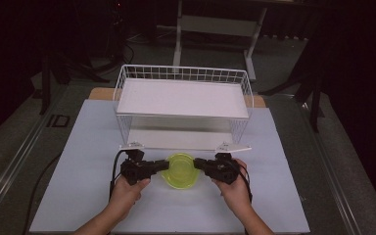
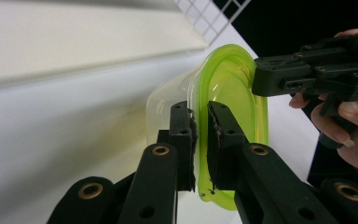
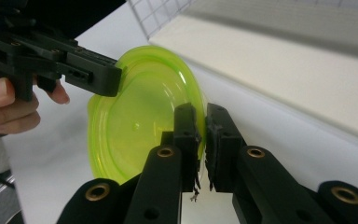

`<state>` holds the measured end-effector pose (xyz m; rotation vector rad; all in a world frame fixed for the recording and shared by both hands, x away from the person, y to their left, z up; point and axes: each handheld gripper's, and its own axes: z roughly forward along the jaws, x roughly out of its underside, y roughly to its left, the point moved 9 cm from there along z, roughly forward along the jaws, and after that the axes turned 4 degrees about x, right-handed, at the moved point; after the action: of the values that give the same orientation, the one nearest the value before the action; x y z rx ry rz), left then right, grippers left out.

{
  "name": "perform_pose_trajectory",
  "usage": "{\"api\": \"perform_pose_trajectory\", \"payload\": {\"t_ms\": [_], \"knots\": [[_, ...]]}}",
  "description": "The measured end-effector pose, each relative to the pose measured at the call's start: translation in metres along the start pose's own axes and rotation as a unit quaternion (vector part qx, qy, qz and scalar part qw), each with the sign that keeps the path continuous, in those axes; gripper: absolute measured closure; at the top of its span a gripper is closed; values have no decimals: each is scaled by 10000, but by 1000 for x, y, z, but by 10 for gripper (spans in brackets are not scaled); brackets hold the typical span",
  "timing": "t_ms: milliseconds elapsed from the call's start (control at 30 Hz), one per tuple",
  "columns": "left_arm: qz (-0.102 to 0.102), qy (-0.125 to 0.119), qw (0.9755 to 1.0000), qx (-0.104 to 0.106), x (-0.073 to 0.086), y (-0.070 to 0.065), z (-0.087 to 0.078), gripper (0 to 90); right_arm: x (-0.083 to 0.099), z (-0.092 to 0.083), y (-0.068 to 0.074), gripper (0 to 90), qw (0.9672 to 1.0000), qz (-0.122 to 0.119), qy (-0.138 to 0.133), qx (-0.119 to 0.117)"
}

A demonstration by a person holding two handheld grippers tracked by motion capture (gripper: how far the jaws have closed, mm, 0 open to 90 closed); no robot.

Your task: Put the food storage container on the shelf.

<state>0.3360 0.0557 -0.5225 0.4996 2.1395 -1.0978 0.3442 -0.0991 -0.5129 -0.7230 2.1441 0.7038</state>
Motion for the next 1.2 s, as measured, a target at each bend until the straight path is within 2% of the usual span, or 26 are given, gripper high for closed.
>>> {"api": "perform_pose_trajectory", "payload": {"t_ms": [133, 200, 233, 300, 367, 400, 500, 633, 900, 967, 1000, 1033, 1067, 1100, 1200], "knots": [[-34, -156, 9999, -10, -10, 4, 5, 826, -9, 2, -8, 837, 9999, 16, -105, 87], [-74, -371, 9993, -6, -18, 10, 11, 826, -16, 5, -16, 836, 9995, 9, -232, 194], [-74, -371, 9993, -6, -18, 10, 11, 826, -16, 5, -16, 836, 9995, 9, -232, 194], [-142, -550, 9984, -5, -23, 17, 16, 826, -22, 10, -24, 835, 9990, -55, -325, 305], [-187, -599, 9980, 20, -25, 19, 18, 826, -24, 12, -26, 835, 9988, -67, -334, 361], [-181, -710, 9973, 3, -29, 24, 21, 826, -27, 17, -31, 834, 9980, -136, -391, 475], [-161, -830, 9964, -41, -35, 30, 23, 826, -30, 24, -37, 833, 9973, -163, -444, 565], [-111, -903, 9958, -88, -41, 35, 25, 826, -35, 30, -41, 833, 9966, -176, -489, 646], [-31, -927, 9955, -208, -51, 46, 35, 824, -41, 40, -52, 829, 9930, -188, -652, 962], [-100, -978, 9950, -200, -52, 50, 38, 824, -43, 42, -55, 827, 9898, -344, -724, 1174], [-100, -978, 9950, -200, -52, 50, 38, 824, -43, 42, -55, 827, 9898, -344, -724, 1174], [-97, -1012, 9945, -239, -53, 51, 40, 824, -45, 44, -56, 825, 9878, -455, -755, 1282], [-97, -1012, 9945, -239, -53, 51, 40, 824, -45, 44, -56, 825, 9878, -455, -755, 1282], [-115, -1035, 9942, -256, -53, 51, 41, 823, -47, 46, -58, 823, 9859, -573, -760, 1379], [-197, -997, 9944, -293, -54, 54, 43, 823, -47, 48, -59, 822, 9853, -608, -744, 1412]]}}
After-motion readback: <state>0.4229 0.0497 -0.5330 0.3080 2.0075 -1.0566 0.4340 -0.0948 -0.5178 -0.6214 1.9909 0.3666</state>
